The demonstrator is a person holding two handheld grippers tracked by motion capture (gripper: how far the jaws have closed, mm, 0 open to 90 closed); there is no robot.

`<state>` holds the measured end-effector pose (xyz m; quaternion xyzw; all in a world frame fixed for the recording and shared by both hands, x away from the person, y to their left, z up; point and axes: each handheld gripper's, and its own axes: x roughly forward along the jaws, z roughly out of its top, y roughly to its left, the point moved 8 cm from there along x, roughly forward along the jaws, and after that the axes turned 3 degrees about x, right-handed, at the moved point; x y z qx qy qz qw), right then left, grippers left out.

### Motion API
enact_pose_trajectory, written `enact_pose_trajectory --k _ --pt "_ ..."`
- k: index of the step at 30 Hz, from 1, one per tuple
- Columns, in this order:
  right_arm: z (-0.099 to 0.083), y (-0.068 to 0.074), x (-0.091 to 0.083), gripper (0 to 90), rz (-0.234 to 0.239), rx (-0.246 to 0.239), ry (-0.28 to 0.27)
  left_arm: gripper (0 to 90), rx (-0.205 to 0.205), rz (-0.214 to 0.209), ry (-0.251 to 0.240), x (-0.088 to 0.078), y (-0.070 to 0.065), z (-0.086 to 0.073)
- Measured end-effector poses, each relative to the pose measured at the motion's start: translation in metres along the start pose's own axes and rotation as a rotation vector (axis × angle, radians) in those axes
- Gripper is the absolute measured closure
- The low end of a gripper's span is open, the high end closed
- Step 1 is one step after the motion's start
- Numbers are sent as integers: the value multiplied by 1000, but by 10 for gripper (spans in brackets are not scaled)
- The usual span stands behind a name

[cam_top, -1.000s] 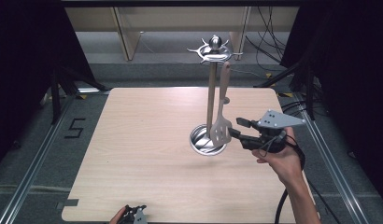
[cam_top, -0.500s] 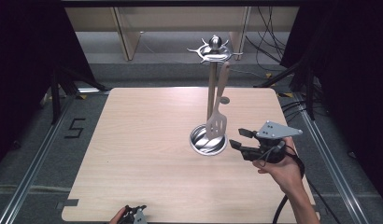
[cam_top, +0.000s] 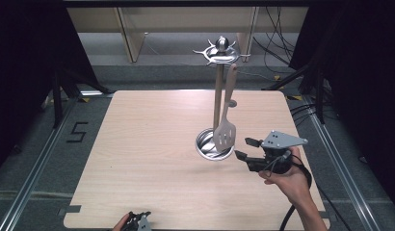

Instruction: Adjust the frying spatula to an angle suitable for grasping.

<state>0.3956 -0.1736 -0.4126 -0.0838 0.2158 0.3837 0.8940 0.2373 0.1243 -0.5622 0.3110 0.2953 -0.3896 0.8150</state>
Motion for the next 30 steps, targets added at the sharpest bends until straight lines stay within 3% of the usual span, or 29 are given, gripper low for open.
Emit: enact_pose_trajectory --k 2,10,11,14,15,17,18,19,24,26,27,29,30 --pt "-3 0 -1 418 15 -9 28 156 -3 -7 -3 -1 -1 0" --pt "-10 -1 0 394 -1 5 38 156 0 14 0 -1 1 0" --pt "-10 -3 2 391 -9 -2 20 157 -2 0 -2 0 0 0" --pt "-15 -1 1 384 9 -2 49 157 -2 -10 -3 0 -1 0" --pt "-17 1 0 381 6 18 56 157 -3 -12 -3 0 -1 0" --pt "-18 -1 1 376 4 -22 45 157 -6 -8 -5 0 -1 1" --pt "-21 4 0 370 12 16 75 157 -8 -9 -7 0 -1 1" --pt "-22 3 1 366 11 -8 67 157 -16 -13 -14 0 -1 2" --pt "-30 8 5 356 27 -44 94 157 -2 6 -2 -1 1 2" --pt "-34 12 7 352 32 -34 101 157 -9 7 2 0 1 2" --pt "-36 14 9 352 43 -38 110 157 -9 15 3 1 2 2" --pt "-40 17 11 347 64 -50 129 157 -20 -9 -7 2 1 2" --pt "-42 16 12 347 56 -66 130 157 -19 3 -4 1 2 2"
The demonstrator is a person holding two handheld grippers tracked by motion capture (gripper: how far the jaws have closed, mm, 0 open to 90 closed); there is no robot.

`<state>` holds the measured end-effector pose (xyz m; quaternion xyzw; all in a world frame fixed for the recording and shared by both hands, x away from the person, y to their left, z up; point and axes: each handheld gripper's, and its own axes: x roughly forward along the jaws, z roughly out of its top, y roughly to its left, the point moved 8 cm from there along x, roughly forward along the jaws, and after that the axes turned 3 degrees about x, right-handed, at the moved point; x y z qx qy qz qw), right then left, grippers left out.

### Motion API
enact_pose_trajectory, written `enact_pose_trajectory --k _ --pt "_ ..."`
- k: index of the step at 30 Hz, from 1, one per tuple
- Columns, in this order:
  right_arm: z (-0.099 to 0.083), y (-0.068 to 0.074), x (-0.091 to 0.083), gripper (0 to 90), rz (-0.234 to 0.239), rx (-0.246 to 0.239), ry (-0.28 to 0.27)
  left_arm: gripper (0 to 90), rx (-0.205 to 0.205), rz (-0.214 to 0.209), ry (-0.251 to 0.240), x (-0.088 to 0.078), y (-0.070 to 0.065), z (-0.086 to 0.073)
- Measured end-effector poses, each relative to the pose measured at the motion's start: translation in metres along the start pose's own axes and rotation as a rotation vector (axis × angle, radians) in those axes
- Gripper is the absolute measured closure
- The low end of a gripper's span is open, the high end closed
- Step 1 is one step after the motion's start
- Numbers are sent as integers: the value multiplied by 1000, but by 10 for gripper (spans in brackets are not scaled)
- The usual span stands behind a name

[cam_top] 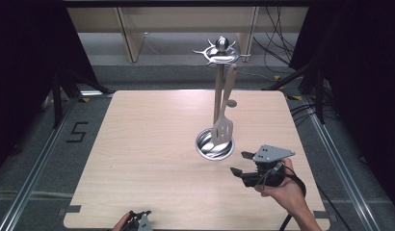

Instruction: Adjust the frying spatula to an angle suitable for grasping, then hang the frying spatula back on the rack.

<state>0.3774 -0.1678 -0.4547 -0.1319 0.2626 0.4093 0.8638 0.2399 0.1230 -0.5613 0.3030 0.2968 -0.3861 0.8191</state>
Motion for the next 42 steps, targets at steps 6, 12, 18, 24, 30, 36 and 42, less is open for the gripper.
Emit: enact_pose_trajectory --k 6,12,18,24,30,36,42 --pt "-10 2 0 343 1 15 28 157 0 -17 2 2 -1 0" --pt "-17 -2 -2 339 -9 12 34 157 1 -3 2 0 0 -1" --pt "-22 -4 -2 337 -12 19 41 157 3 -5 4 0 -1 -1" --pt "-27 -7 -3 335 -15 30 43 157 14 -6 6 2 -2 -1" --pt "-35 -5 -3 335 10 43 65 157 12 10 3 0 -1 -2" --pt "-39 -6 -5 335 -7 48 62 157 12 3 0 -2 -1 -2" --pt "-47 0 -2 334 9 43 77 157 12 5 -2 -3 -1 -2"
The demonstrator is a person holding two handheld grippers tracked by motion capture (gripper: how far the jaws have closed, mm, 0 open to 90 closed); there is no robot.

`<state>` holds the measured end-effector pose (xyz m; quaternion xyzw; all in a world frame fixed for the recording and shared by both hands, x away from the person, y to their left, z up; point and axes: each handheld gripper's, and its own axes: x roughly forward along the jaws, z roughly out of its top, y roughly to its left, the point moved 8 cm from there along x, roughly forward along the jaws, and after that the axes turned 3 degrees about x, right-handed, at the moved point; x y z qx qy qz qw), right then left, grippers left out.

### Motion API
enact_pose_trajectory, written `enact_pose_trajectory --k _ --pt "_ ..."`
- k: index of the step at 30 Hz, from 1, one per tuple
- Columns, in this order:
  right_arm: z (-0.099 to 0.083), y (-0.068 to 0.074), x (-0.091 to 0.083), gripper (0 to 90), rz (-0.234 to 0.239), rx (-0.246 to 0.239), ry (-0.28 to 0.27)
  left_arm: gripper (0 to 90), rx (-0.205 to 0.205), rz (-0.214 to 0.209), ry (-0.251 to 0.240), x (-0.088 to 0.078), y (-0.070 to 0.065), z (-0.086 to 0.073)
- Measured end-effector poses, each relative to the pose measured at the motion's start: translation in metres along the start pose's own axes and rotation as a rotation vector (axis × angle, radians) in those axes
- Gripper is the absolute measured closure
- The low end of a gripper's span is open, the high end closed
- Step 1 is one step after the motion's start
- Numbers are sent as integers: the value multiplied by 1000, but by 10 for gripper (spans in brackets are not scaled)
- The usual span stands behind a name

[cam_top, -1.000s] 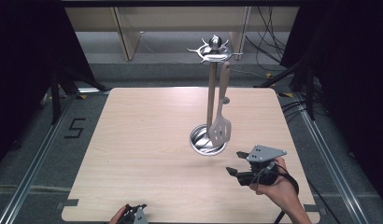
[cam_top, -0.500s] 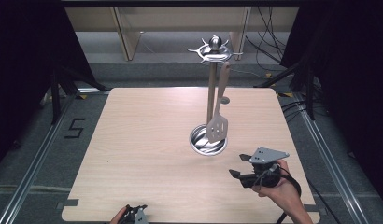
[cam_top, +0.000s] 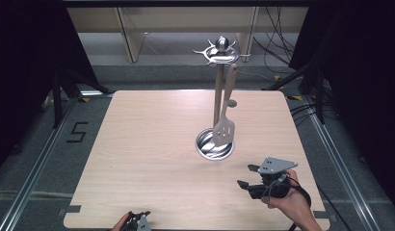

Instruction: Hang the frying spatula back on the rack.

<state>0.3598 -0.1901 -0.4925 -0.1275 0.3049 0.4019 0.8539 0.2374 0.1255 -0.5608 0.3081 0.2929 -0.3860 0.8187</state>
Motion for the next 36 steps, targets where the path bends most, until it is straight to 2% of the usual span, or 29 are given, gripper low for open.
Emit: enact_pose_trajectory --k 5,6,10,15,16,17,18,19,22,23,25,27,28,29,30,32,36 --pt "-6 3 0 330 5 -2 6 156 1 -1 0 0 0 0" --pt "-8 7 0 330 17 28 21 157 1 0 0 0 0 0" --pt "-12 4 1 328 4 2 10 157 0 1 0 0 0 0" --pt "-19 5 0 326 11 30 26 157 -1 1 0 0 0 0" --pt "-20 3 0 325 8 4 22 156 0 2 0 0 0 0" --pt "-21 4 0 325 11 18 25 157 -1 1 0 0 0 0" --pt "-22 3 1 325 10 0 13 156 -1 1 0 0 0 0" --pt "-23 4 0 324 9 20 20 157 -1 1 0 0 0 0" --pt "-26 4 0 321 8 25 16 156 0 2 0 0 0 0" --pt "-28 6 0 319 11 49 22 157 0 3 0 0 0 0" --pt "-27 5 1 314 13 17 9 157 -1 4 0 0 0 0" --pt "-29 7 2 310 16 20 14 157 -1 5 -1 0 0 0" --pt "-30 9 1 309 12 47 16 156 -1 8 0 0 1 0" --pt "-29 7 2 308 12 22 7 156 -1 10 1 0 1 0" --pt "-31 9 1 305 19 36 14 156 -4 -6 -3 1 0 0" --pt "-33 10 2 301 16 27 7 156 -3 -4 -2 1 0 0" --pt "-40 12 0 297 19 40 14 156 -6 -10 -5 1 -1 0"
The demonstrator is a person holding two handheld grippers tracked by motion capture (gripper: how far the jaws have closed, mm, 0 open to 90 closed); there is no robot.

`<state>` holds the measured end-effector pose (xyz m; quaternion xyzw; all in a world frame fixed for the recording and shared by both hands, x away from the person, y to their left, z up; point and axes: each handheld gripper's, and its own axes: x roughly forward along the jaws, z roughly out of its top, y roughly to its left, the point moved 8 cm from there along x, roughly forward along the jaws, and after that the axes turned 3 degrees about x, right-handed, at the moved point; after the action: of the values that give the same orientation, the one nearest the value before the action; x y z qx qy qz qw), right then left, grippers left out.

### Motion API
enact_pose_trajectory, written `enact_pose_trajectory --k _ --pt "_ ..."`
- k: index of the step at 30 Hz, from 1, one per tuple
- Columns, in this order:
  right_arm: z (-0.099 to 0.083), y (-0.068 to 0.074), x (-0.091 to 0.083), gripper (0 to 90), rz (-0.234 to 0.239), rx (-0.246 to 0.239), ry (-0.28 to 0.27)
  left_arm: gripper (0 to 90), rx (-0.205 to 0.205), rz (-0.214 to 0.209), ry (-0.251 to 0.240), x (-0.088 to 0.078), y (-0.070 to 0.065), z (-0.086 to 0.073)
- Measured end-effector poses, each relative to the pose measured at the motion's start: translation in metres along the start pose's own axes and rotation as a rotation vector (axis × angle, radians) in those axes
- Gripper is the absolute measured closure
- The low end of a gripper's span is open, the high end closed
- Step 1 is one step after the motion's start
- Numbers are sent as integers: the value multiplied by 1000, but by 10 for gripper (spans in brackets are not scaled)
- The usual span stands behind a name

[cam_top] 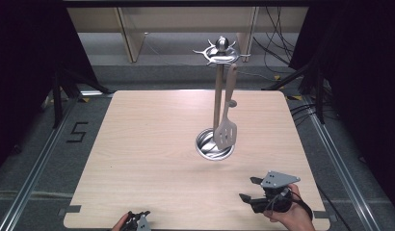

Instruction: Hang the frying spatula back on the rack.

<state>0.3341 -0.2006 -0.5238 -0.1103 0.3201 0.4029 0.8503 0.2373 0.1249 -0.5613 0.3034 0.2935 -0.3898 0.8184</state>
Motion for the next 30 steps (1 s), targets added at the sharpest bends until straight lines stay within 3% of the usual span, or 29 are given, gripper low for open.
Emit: enact_pose_trajectory --k 1,3,5,9,12,14,16,17,18,30 --pt "-1 0 0 296 0 -8 -8 156 0 0 0 0 0 0" --pt "-6 3 -1 292 -2 24 1 156 0 4 0 0 0 0" --pt "-9 3 -1 289 5 14 -1 156 5 17 4 -1 1 0" --pt "-13 5 -2 282 3 21 -5 155 -10 -1 2 0 0 -1" --pt "-16 7 -2 275 1 19 -7 155 -4 24 6 -1 3 -1" --pt "-17 7 -3 270 -6 20 -6 155 -8 6 4 0 1 -1" --pt "-19 10 -2 266 27 14 1 155 -8 4 4 0 1 -1" --pt "-19 8 -3 266 16 -2 -4 155 -5 4 6 0 1 -1" --pt "-21 9 -4 266 0 21 -7 155 -6 7 5 0 1 -1" --pt "-32 14 -6 263 1 26 16 155 -3 17 9 0 2 -1"
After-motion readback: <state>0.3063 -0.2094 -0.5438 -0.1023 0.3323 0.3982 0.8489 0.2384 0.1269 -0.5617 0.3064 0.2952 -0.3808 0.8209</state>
